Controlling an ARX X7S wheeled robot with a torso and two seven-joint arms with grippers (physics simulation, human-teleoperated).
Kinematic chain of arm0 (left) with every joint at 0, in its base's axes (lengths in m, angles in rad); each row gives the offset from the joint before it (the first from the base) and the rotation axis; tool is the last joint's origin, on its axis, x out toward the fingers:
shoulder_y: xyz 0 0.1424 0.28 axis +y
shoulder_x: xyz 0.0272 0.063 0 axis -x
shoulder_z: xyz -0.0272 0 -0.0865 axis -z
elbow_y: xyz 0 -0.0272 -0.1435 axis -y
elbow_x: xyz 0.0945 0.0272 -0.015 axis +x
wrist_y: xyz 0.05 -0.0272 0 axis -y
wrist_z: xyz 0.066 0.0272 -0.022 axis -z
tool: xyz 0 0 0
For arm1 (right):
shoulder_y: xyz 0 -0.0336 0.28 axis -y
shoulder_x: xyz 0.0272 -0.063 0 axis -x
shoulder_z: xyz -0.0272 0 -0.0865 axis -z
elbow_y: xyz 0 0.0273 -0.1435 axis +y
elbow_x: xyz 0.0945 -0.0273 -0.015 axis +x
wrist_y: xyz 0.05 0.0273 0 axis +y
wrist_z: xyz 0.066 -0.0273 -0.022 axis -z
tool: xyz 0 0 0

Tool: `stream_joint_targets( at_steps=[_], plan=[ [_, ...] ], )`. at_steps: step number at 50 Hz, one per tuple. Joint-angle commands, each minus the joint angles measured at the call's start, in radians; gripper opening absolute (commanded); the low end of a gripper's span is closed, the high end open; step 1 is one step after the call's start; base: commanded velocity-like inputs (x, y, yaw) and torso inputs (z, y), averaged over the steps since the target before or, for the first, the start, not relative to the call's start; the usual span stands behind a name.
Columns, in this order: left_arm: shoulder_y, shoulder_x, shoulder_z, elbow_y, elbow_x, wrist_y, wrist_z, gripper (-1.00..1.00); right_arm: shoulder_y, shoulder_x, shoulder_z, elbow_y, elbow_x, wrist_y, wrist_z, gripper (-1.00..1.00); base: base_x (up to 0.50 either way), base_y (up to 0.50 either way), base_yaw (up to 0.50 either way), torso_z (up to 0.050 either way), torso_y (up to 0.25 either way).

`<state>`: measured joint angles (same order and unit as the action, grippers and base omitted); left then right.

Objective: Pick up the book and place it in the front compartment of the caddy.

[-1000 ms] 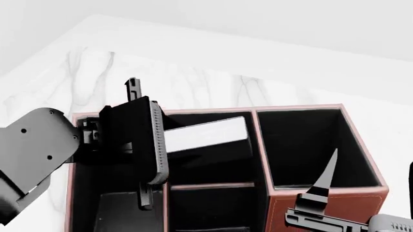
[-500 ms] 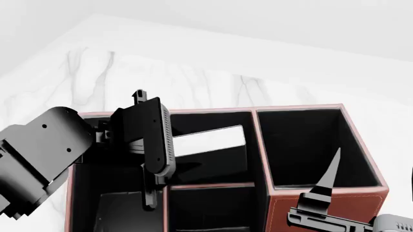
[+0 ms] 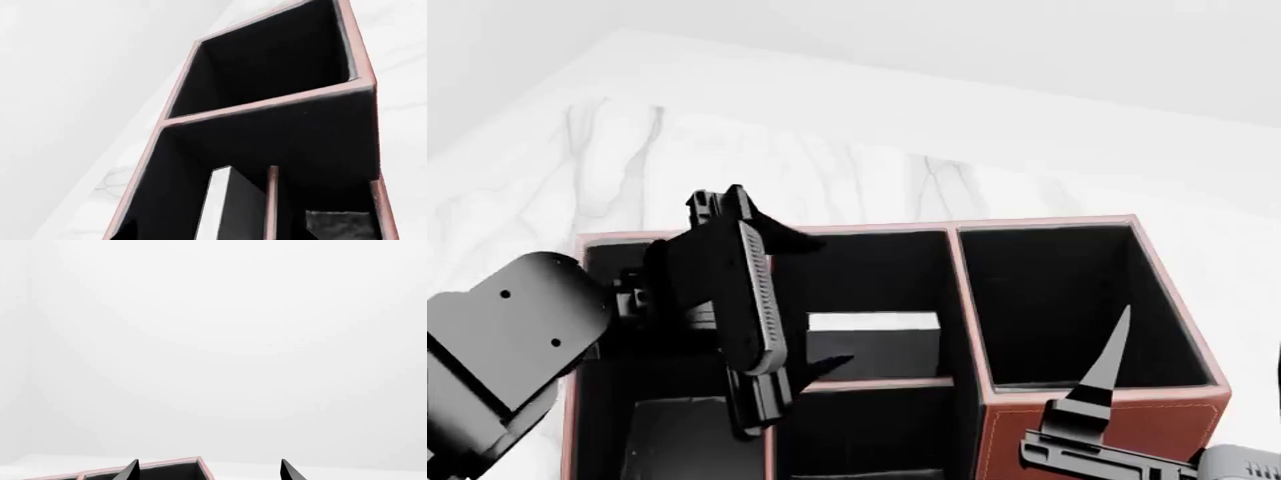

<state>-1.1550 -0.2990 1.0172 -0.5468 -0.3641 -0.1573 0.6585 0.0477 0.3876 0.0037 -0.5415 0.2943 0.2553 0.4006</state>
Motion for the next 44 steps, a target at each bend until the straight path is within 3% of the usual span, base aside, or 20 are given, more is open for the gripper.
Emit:
stream_joint_targets(
  at_steps=[1,5,14,20,25,29,37,44],
  plan=[
    [0.121,-0.146,-0.099,0.437,-0.012,-0.096,-0.217,1.0,-0.017,-0.016,0.028,-0.02,-0.009,-0.02,-0.018,1.0,0.0,0.0,0.0,0.0,0.0],
    [0.215,-0.248,-0.135,0.733,-0.026,-0.159,-0.363,1.0,-0.028,-0.013,0.034,-0.038,-0.004,-0.023,-0.016,1.0,0.0,0.0,0.0,0.0,0.0],
    [0.421,-0.349,-0.263,1.116,-0.056,-0.222,-0.717,1.0,-0.076,-0.024,0.061,-0.075,-0.028,-0.116,-0.005,1.0,0.0,0.0,0.0,0.0,0.0],
    [0.6,-0.376,-0.348,1.197,-0.039,-0.141,-0.916,1.0,-0.111,-0.034,0.063,-0.091,-0.072,-0.206,-0.002,1.0,0.0,0.0,0.0,0.0,0.0],
    [0.805,-0.384,-0.397,1.263,0.083,-0.036,-1.14,1.0,-0.14,-0.044,0.055,-0.101,-0.108,-0.277,-0.002,1.0,0.0,0.0,0.0,0.0,0.0],
    [0.941,-0.407,-0.467,1.296,0.031,0.118,-1.204,1.0,-0.153,-0.05,0.064,-0.113,-0.121,-0.308,0.008,1.0,0.0,0.0,0.0,0.0,0.0],
    [1.152,-0.395,-0.611,1.283,0.175,0.396,-1.391,1.0,-0.178,-0.081,0.052,-0.103,-0.189,-0.407,0.032,1.0,0.0,0.0,0.0,0.0,0.0],
    [1.218,-0.384,-0.704,1.27,0.19,0.487,-1.476,1.0,-0.208,-0.108,0.065,-0.107,-0.202,-0.522,0.054,1.0,0.0,0.0,0.0,0.0,0.0]
  ],
)
